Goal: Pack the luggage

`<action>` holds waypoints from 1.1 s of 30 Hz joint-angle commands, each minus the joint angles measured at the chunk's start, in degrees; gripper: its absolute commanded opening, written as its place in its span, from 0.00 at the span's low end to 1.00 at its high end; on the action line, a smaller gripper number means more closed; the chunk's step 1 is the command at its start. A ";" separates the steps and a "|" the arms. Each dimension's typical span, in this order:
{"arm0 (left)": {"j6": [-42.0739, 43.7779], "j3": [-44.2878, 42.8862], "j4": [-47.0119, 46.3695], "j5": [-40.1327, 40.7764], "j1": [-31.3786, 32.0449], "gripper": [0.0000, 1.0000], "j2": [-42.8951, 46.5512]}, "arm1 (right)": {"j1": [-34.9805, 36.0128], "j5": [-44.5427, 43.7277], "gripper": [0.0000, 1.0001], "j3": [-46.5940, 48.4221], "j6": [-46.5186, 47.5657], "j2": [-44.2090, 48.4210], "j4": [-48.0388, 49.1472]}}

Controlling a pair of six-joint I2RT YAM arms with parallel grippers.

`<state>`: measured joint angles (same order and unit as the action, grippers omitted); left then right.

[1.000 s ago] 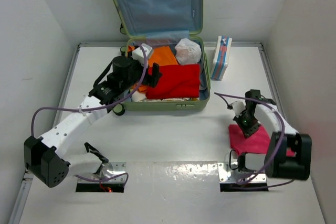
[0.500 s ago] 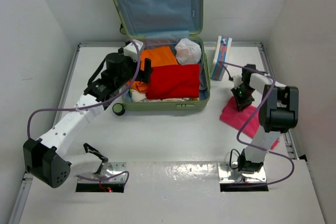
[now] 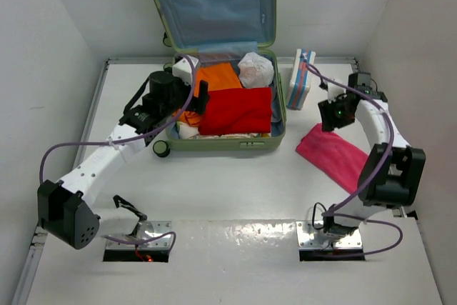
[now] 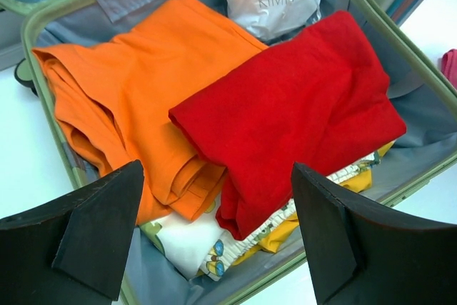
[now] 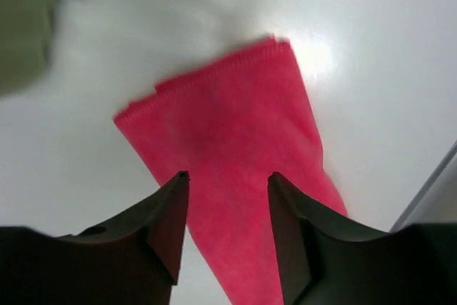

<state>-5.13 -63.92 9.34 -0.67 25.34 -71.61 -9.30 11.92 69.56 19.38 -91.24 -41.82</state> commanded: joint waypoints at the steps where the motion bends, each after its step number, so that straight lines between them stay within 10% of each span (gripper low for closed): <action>1: -1.03 -2.17 -1.96 -1.09 -0.82 0.86 -0.71 | -0.98 -1.20 0.50 -6.53 8.22 2.99 0.15; 6: -1.03 -3.31 -1.26 -1.09 -0.82 0.86 -1.86 | 1.56 -0.67 0.76 -7.86 3.14 0.11 5.86; 19: -0.50 -4.55 1.12 -1.09 -3.80 0.86 -2.39 | 4.64 -3.40 0.81 -6.73 9.70 -14.48 13.88; 23: -0.50 -4.55 1.12 -1.09 -4.34 0.86 -3.00 | 4.55 -6.46 0.69 -6.89 11.82 -18.70 14.49; 28: -0.50 -6.30 1.12 -1.09 -5.48 0.86 -4.23 | 4.64 -7.27 0.01 -8.21 11.65 -19.33 13.78; 33: -0.50 -6.92 0.50 -2.15 -6.71 0.86 -5.38 | 2.28 1.91 0.00 -11.12 11.05 -8.53 11.08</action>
<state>-5.21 -68.53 11.25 -1.91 19.79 -76.90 -5.02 7.35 59.96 30.04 -104.03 -26.92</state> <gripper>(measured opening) 0.858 0.085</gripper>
